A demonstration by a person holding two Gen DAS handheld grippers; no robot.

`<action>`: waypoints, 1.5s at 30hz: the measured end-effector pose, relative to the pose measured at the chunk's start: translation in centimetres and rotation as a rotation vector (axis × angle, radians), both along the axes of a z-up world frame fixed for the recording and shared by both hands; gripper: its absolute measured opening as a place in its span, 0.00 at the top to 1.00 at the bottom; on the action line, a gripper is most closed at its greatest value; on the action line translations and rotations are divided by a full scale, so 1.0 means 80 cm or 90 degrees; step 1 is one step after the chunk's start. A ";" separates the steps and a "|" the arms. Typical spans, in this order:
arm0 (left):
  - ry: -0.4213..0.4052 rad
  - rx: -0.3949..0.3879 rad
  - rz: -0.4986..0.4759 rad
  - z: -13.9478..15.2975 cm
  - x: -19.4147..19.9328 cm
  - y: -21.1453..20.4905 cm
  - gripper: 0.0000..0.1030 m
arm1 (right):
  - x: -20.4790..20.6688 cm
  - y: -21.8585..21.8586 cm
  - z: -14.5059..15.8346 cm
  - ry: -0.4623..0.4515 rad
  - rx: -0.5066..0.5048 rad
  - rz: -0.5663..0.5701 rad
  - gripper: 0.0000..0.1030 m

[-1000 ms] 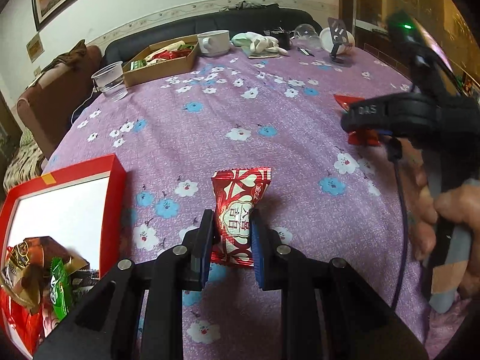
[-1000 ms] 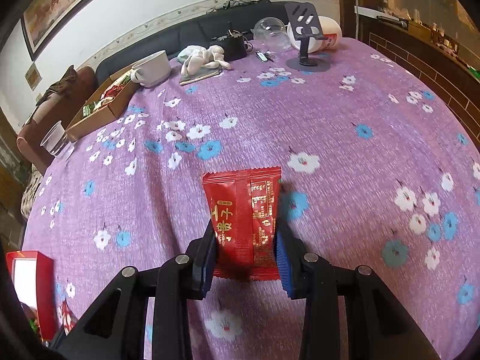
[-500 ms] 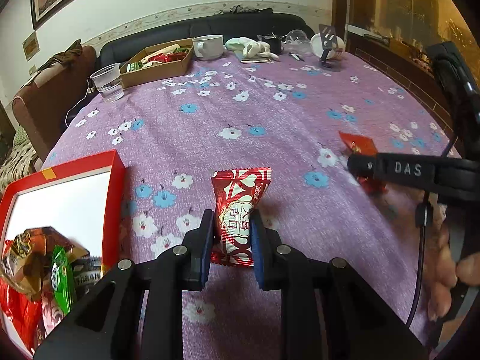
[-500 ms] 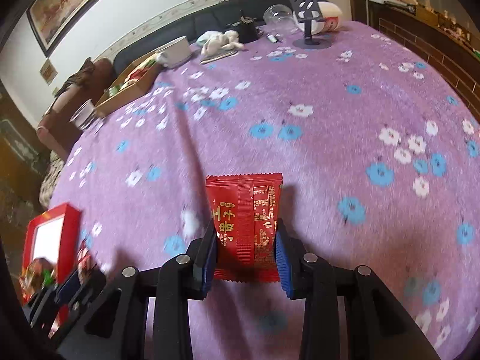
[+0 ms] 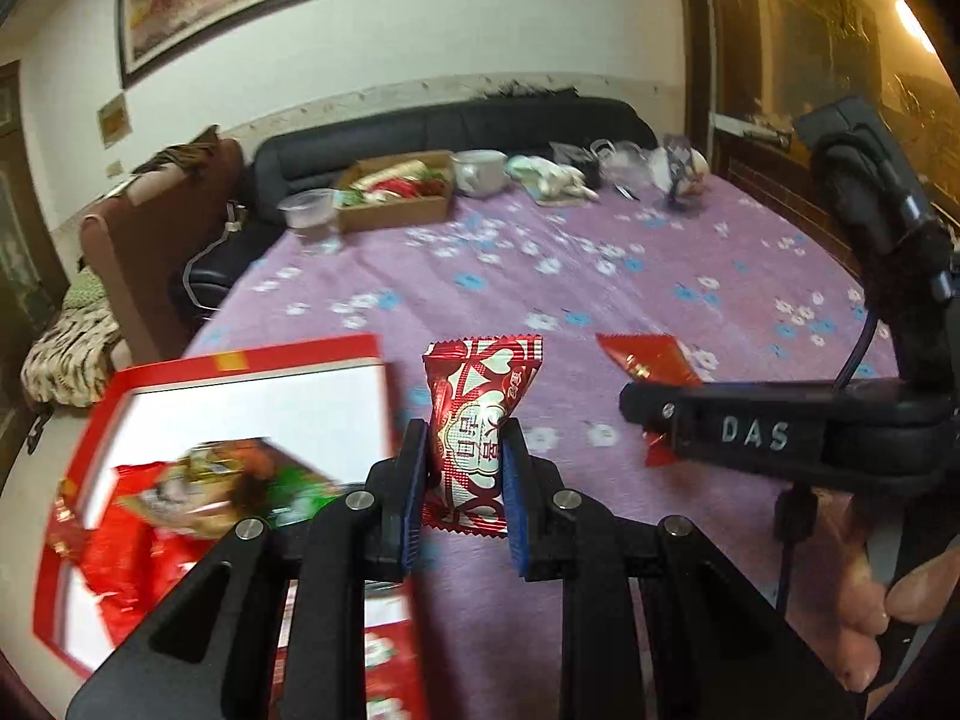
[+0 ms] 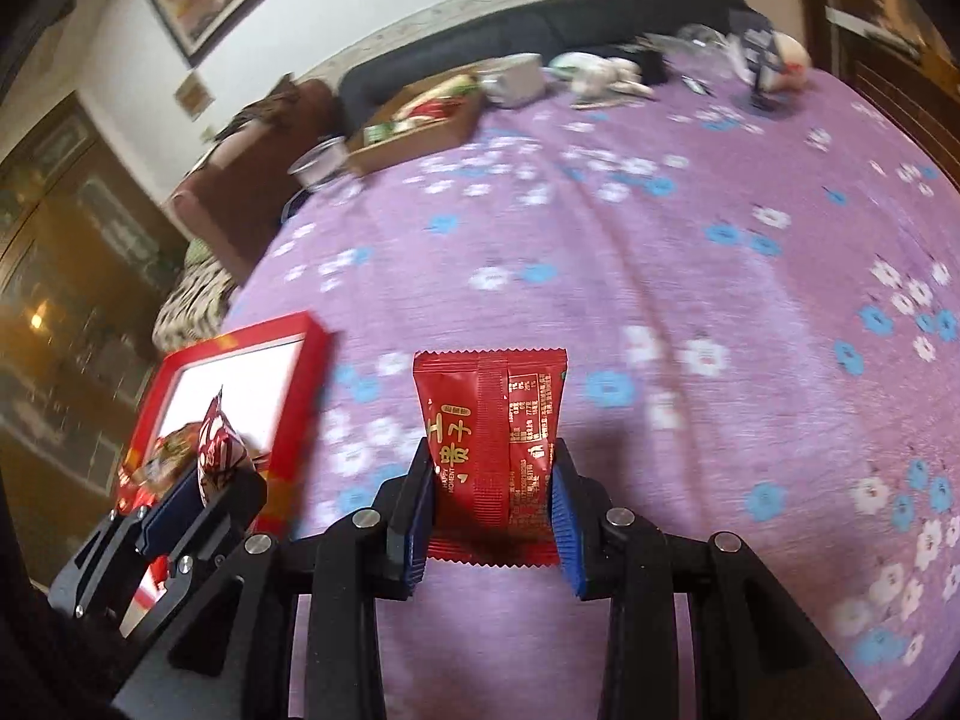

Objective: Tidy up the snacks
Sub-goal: 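Carry both small red packets over the tray with both grippers, then release the red-and-white packet with the left gripper while the right releases its packet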

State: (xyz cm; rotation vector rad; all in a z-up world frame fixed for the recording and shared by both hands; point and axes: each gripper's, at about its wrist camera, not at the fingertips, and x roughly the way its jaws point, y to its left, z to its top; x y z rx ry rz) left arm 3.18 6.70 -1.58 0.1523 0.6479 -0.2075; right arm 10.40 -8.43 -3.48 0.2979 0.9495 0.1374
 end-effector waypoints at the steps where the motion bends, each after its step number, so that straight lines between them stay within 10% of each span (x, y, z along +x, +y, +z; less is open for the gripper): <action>1: -0.008 0.002 0.009 0.003 -0.003 0.009 0.80 | 0.000 0.011 0.002 -0.003 -0.001 0.011 0.66; 18: -0.025 -0.037 0.133 -0.005 -0.016 0.136 0.80 | -0.006 0.178 0.001 -0.016 -0.038 0.150 0.66; 45: 0.000 -0.069 0.204 -0.031 -0.014 0.214 0.80 | -0.004 0.215 -0.011 -0.011 -0.044 0.171 0.66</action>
